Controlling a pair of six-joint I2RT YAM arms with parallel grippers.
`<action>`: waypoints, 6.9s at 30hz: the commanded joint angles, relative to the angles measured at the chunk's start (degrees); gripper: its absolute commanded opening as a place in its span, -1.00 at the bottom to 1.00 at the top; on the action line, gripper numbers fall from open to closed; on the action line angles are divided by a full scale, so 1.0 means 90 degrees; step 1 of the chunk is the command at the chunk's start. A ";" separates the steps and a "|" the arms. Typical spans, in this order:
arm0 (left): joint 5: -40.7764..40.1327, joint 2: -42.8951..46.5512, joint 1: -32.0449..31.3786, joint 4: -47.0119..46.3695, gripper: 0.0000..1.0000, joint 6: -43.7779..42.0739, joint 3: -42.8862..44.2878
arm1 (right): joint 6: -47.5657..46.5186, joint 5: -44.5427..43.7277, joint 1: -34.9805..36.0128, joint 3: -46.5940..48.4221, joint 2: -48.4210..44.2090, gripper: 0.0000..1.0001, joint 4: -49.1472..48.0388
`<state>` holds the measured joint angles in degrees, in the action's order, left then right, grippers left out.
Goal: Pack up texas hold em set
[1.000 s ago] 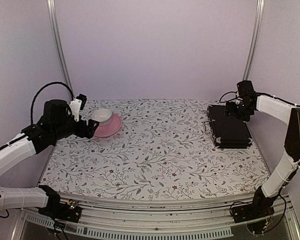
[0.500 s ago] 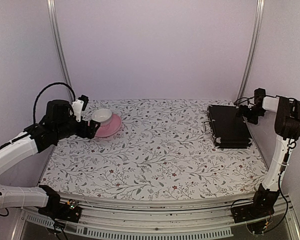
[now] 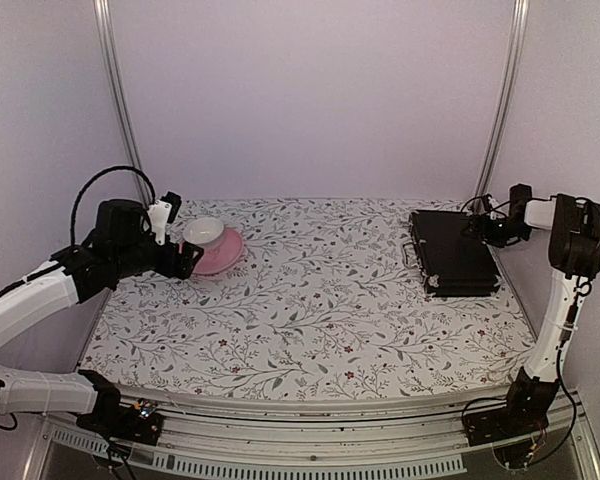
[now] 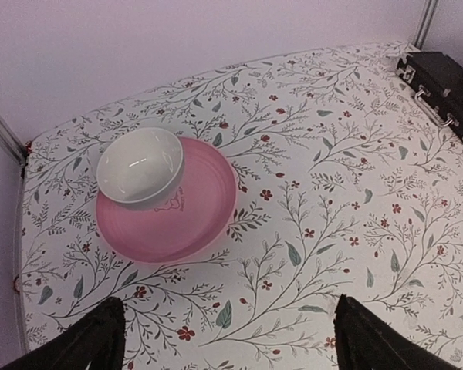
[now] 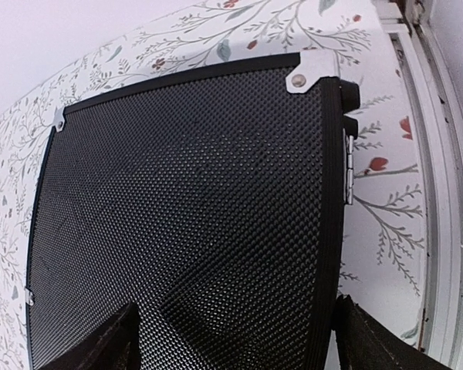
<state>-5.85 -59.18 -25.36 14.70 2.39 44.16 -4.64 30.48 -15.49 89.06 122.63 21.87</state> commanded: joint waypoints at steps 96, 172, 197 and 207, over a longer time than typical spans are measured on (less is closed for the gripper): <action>0.2235 -0.4926 -0.1189 -0.3385 -1.00 0.3884 0.0049 | 0.4023 -0.2062 0.6605 -0.2949 -0.2928 0.45 -0.1458; 0.1671 -0.5377 -0.0602 -0.2781 -0.90 0.3129 0.0600 | 0.3502 -0.2947 0.7647 0.0447 0.1082 0.04 -0.0232; 0.1663 -0.6089 -0.1198 -0.2815 -0.96 0.3201 0.0751 | 0.3713 -0.2890 0.7640 0.0144 0.1189 0.03 -0.0397; 0.1599 -0.6075 -0.1279 -0.2600 -0.97 0.3206 0.1023 | 0.3735 -0.2936 0.7637 0.0067 0.1151 0.03 -0.0406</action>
<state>1.76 -112.14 -31.94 -14.66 30.30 53.74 27.20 3.09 52.90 94.19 128.20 4.82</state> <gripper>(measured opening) 0.019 0.513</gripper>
